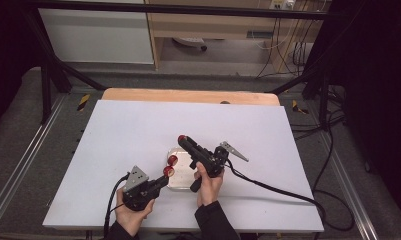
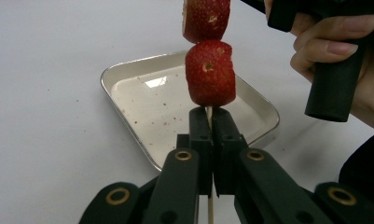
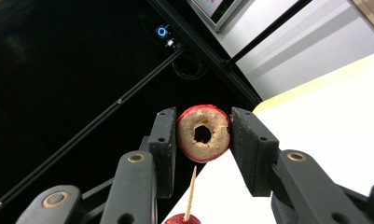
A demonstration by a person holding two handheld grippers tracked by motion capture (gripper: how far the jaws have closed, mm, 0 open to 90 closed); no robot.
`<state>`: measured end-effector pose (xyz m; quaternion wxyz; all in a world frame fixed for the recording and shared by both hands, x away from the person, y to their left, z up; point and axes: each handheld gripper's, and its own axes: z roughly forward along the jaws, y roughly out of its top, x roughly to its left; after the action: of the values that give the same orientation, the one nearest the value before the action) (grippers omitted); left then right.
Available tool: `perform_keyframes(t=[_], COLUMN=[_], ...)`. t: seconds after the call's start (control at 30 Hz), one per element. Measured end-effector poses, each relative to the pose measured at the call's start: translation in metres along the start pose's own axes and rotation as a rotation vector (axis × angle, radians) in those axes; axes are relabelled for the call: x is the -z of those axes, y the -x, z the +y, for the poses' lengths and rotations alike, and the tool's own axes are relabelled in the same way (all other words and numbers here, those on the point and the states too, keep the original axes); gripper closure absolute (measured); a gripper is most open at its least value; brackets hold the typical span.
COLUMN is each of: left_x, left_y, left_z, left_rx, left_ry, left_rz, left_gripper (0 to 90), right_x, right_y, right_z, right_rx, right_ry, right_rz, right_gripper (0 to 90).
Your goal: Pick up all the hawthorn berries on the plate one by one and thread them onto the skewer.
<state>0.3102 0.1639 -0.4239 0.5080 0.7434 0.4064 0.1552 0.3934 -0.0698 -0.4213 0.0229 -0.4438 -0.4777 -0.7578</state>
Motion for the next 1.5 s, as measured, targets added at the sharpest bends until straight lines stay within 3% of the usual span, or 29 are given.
perform_keyframes(t=[0.87,1.23,1.5], left_x=[-0.0016,-0.0058,-0.0091], left_y=[0.0017,0.0032,0.0040], left_z=[0.0010,0.0033,0.0058], left_rx=[0.012,0.027,0.032], left_ry=[0.014,0.019,0.032], left_rz=[0.003,0.004,0.002], left_gripper=[88.0,88.0,88.2], right_x=[0.0010,0.0004,0.0022], right_y=[-0.0006,0.0007,-0.0020], right_z=[-0.0027,-0.0090,-0.0073], right_rx=[-0.007,-0.036,-0.026], right_ry=[0.004,0.005,0.017], right_rz=[0.011,0.016,0.021], right_gripper=[62.6,62.6,62.8])
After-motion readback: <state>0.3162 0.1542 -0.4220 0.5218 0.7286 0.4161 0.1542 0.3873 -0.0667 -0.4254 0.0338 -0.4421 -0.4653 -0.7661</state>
